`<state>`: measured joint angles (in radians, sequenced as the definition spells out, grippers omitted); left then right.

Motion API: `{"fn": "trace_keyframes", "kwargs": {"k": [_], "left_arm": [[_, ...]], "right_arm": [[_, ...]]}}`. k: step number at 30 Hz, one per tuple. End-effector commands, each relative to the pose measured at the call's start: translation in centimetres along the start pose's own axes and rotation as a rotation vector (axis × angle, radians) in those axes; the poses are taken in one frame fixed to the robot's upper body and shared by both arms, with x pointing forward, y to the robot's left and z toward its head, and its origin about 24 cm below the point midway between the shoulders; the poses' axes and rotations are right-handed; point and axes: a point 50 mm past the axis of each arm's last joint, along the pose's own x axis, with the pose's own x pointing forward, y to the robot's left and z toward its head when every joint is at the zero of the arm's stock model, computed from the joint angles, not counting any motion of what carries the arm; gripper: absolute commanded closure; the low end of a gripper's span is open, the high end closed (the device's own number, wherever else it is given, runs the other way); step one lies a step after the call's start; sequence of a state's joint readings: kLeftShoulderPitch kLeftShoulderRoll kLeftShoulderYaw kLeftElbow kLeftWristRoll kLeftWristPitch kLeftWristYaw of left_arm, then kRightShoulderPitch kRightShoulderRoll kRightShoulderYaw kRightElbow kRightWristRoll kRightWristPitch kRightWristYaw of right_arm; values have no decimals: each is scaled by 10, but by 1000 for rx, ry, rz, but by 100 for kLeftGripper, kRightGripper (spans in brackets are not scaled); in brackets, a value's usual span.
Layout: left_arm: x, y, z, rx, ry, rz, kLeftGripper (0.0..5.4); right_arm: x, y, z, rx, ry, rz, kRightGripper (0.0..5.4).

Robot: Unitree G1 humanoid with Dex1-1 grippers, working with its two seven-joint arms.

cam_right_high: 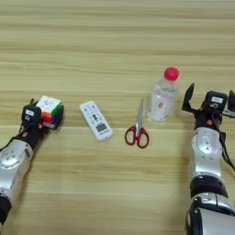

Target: Move the objects on the table

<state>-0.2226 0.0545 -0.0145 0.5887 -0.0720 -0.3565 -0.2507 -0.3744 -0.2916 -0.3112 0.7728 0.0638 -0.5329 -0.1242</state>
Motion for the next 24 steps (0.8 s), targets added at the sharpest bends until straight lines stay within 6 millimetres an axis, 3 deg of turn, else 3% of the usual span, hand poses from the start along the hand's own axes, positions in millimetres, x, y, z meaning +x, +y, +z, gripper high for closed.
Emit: {"fn": "trace_keyframes", "kwargs": {"k": [1,3,12,24], "left_arm": [[2,0,1,12,5,-11,189],[3,0,2,12,2,-11,211],[10,-12,17,11,-49,-78,213],[26,-56,51,-19,-132,-287,213]], "right_arm": [[2,2,1,14,-4,-4,0],[2,3,1,13,-3,-3,0],[3,1,1,11,0,-2,0],[3,2,0,10,2,3,0]]}}
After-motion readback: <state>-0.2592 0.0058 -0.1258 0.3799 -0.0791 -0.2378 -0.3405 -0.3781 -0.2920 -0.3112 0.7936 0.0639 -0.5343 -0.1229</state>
